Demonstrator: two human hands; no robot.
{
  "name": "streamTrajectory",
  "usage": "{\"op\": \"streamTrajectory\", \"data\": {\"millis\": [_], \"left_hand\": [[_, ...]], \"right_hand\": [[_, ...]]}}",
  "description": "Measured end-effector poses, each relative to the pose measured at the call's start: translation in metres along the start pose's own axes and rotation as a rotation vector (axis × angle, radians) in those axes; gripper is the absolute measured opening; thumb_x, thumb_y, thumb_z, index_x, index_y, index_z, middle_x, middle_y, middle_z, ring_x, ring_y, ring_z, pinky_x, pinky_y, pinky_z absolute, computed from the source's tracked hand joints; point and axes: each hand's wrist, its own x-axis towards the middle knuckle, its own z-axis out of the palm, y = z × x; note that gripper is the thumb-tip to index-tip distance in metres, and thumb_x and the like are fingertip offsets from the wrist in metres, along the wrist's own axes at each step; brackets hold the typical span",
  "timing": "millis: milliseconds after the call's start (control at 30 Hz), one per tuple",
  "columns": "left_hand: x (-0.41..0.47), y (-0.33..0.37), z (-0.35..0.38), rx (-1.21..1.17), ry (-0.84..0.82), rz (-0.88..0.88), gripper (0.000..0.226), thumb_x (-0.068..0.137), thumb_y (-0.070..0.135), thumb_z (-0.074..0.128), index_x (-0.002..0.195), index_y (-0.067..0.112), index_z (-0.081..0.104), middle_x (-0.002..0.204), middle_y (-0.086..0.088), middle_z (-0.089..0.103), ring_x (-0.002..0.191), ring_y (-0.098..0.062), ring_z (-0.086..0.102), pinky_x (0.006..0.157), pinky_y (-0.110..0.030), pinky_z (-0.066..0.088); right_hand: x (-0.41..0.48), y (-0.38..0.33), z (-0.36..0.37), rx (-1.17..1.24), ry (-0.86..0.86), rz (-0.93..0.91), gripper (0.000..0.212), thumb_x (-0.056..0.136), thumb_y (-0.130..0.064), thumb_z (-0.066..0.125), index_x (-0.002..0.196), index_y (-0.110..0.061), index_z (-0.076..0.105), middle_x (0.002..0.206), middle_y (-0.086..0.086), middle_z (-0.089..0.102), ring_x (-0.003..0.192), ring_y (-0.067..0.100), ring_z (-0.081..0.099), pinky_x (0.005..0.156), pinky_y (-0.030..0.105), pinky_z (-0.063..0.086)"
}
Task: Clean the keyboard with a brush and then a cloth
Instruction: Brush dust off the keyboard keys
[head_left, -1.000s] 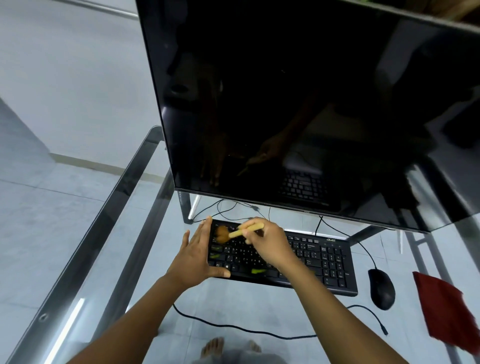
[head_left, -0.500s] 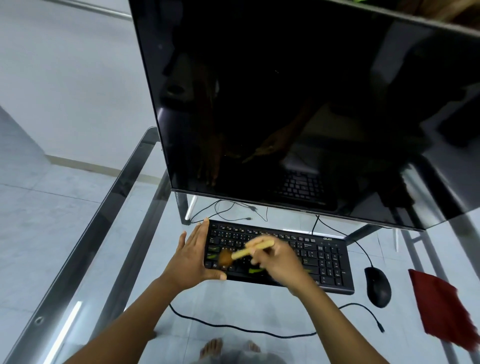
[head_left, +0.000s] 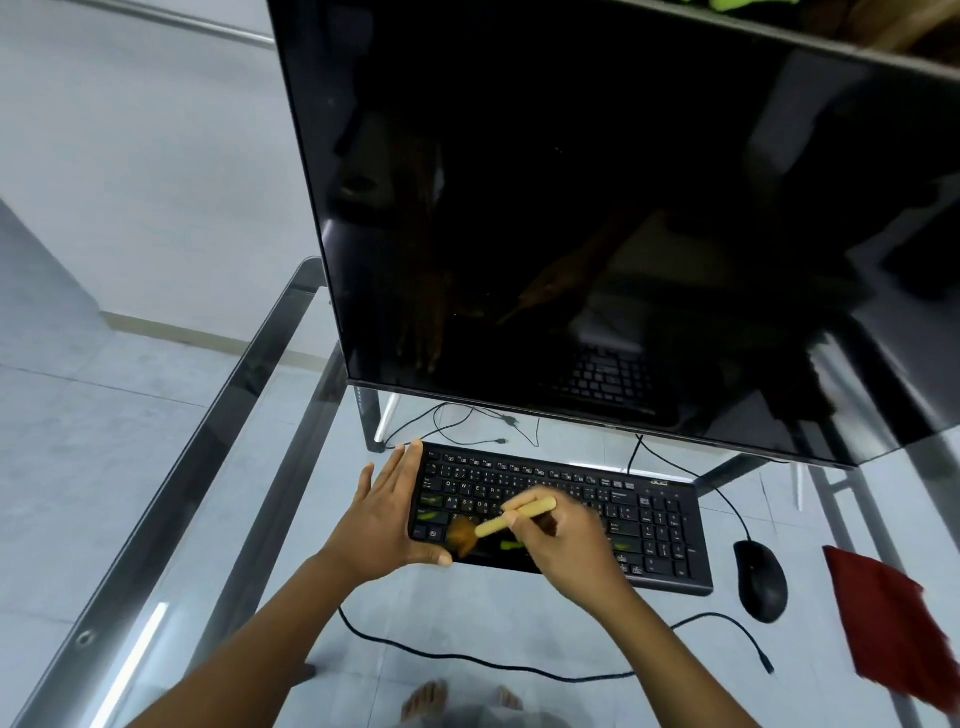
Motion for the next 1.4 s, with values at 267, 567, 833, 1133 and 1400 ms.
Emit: {"op": "streamTrajectory", "data": {"millis": [267,567,833,1133,1400], "left_hand": [[0.01,0.025,0.007,0.171,0.02,0.052,0.13,0.063,0.09,0.047,0.151,0.016,-0.014,0.159,0.003,-0.017,0.145,-0.011,-0.021,0.119,-0.044,-0.006],[0.023,0.042,0.015,0.25,-0.031,0.101,0.127,0.062,0.089,0.041,0.152,0.012,-0.004,0.159,-0.001,-0.015,0.145,-0.013,-0.022,0.119,-0.046,-0.007],[0.024,0.051,0.023,0.287,-0.068,0.102,0.128,0.062,0.09,0.04,0.152,0.011,-0.006,0.158,-0.001,-0.022,0.142,-0.013,-0.028,0.116,-0.042,-0.014],[0.03,0.073,0.029,0.314,-0.123,0.083,0.132,0.056,0.094,0.025,0.151,0.011,-0.012,0.155,-0.001,-0.029,0.14,-0.012,-0.033,0.118,-0.044,-0.012],[0.032,0.088,0.043,0.301,-0.175,0.063,0.132,0.061,0.088,0.044,0.151,0.01,-0.013,0.156,-0.002,-0.027,0.14,-0.014,-0.033,0.117,-0.043,-0.016]], "right_hand": [[0.025,0.0,-0.03,0.225,0.169,0.133,0.009,0.092,-0.018,0.063,0.094,-0.025,0.068,0.081,-0.003,0.071,0.067,0.012,0.066,0.061,0.021,0.05],[0.027,0.008,-0.03,0.304,0.029,0.22,0.008,0.094,-0.018,0.061,0.096,-0.022,0.068,0.088,0.001,0.072,0.075,0.011,0.067,0.069,0.026,0.055],[0.019,0.027,-0.037,0.226,0.093,0.167,0.011,0.093,-0.019,0.062,0.098,-0.025,0.069,0.087,0.0,0.072,0.075,0.013,0.068,0.069,0.028,0.054],[0.023,0.032,-0.056,-0.028,0.101,0.052,0.011,0.092,-0.02,0.063,0.094,-0.028,0.071,0.082,-0.01,0.071,0.073,0.017,0.066,0.068,0.034,0.053],[0.012,0.04,-0.075,-0.122,0.085,0.027,0.011,0.09,-0.021,0.065,0.094,-0.029,0.072,0.076,-0.021,0.067,0.063,0.001,0.059,0.056,0.011,0.039]]}}
